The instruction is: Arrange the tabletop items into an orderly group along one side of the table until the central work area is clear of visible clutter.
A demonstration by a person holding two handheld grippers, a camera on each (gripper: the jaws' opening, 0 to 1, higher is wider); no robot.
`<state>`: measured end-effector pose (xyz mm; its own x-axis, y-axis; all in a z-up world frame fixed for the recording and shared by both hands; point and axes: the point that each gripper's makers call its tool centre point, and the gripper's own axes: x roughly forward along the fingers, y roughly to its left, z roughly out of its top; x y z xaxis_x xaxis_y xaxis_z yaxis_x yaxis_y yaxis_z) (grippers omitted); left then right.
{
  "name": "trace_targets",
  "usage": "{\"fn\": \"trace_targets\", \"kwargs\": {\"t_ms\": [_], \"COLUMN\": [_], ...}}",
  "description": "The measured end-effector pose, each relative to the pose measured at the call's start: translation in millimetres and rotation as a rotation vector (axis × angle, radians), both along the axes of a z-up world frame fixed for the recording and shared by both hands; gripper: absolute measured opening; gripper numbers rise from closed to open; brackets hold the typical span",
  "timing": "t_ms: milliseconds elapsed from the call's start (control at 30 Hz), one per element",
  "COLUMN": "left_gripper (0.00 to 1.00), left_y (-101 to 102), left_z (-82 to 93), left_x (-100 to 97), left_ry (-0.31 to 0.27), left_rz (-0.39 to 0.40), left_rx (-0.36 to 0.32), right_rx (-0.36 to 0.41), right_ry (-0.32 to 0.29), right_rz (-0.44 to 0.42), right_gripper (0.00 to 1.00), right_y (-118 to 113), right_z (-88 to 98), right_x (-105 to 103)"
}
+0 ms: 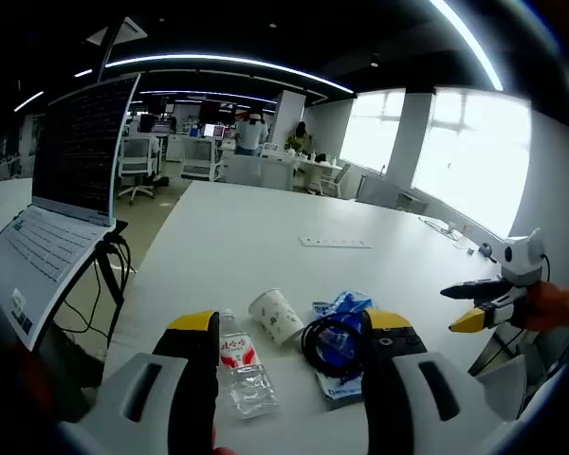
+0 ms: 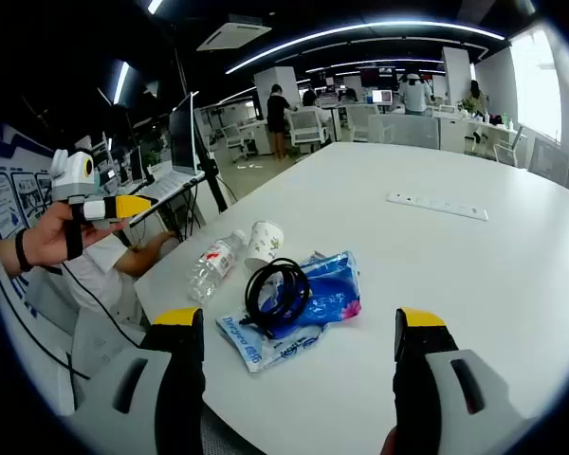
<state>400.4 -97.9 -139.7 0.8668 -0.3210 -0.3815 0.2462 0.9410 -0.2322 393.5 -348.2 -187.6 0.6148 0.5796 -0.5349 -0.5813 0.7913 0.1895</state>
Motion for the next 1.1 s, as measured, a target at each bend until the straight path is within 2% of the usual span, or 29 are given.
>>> {"fn": "trace_targets", "kwargs": {"t_ms": [1100], "left_gripper": [0.59], "left_y": [2.2], "left_z": [-2.7], "left_x": [1.8], "left_ry": [0.006], "left_rz": [0.014], "left_rx": [-0.005], "right_rx": [0.002], "right_ry": [0.002], "right_rz": [-0.017], "right_gripper": [0.82], "right_y": [-6.2], "right_z": [-0.9], "right_x": [0.6]}}
